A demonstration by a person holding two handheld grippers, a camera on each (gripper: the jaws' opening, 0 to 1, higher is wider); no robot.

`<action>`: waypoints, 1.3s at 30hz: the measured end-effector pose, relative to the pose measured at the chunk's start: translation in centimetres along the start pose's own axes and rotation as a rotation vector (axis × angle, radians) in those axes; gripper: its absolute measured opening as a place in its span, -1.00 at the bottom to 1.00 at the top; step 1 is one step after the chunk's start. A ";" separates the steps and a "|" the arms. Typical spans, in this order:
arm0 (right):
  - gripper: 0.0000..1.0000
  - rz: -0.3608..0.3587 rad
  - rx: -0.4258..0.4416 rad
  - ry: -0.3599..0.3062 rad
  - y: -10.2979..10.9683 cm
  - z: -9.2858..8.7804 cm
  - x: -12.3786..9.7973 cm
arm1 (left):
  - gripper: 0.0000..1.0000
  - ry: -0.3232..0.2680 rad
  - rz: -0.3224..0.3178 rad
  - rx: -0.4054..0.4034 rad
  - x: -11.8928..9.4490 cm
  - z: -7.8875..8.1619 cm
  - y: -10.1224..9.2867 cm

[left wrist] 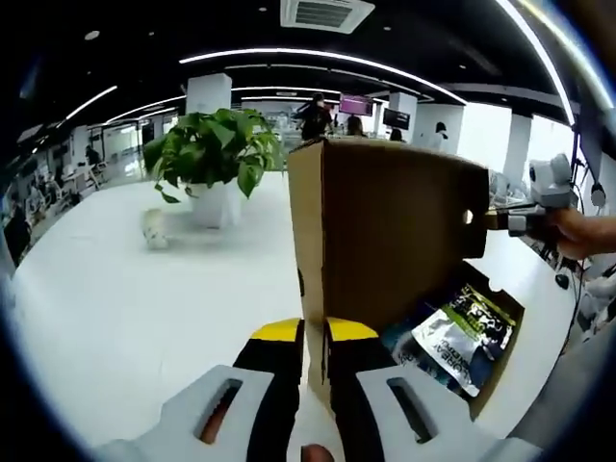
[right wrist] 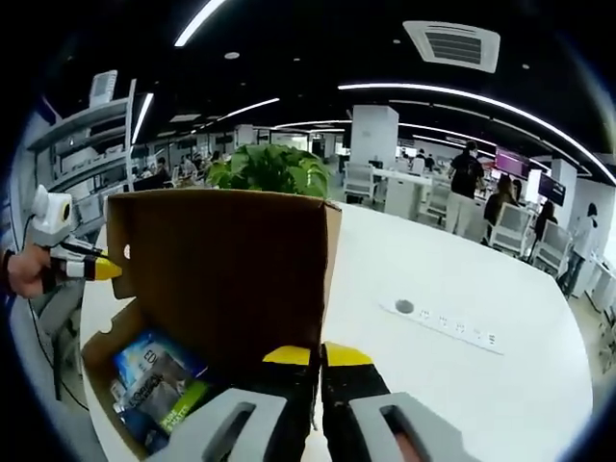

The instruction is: Operate the shoe box by opening the lid, removing the specified soft item, and placing it in the target area until the item is outside and the box remains undamaged.

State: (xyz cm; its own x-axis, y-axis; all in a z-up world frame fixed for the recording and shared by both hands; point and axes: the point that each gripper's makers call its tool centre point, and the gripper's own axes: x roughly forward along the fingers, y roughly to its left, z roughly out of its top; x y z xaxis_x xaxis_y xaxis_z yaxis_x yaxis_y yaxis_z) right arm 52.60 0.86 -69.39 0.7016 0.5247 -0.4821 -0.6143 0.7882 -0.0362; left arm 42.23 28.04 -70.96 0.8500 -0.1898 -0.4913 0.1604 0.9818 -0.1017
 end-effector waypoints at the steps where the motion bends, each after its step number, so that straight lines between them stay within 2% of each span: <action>1: -1.00 0.001 -0.003 0.003 0.0 -0.1 0.1 | -0.88 0.000 -0.002 -0.009 0.0 -0.1 0.0; 15: -1.00 0.006 0.006 0.046 -0.3 -1.8 0.6 | -0.93 0.012 0.010 -0.017 1.4 0.9 0.9; 39: -1.00 0.006 0.044 0.076 -0.5 -2.4 1.8 | -0.93 0.032 0.037 -0.009 2.9 0.7 1.7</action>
State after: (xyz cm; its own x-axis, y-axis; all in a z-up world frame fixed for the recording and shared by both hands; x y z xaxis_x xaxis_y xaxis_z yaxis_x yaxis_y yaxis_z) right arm 53.28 0.62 -72.38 0.6679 0.5047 -0.5471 -0.6006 0.7995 0.0044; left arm 45.32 29.20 -71.94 0.8388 -0.1539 -0.5223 0.1249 0.9880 -0.0906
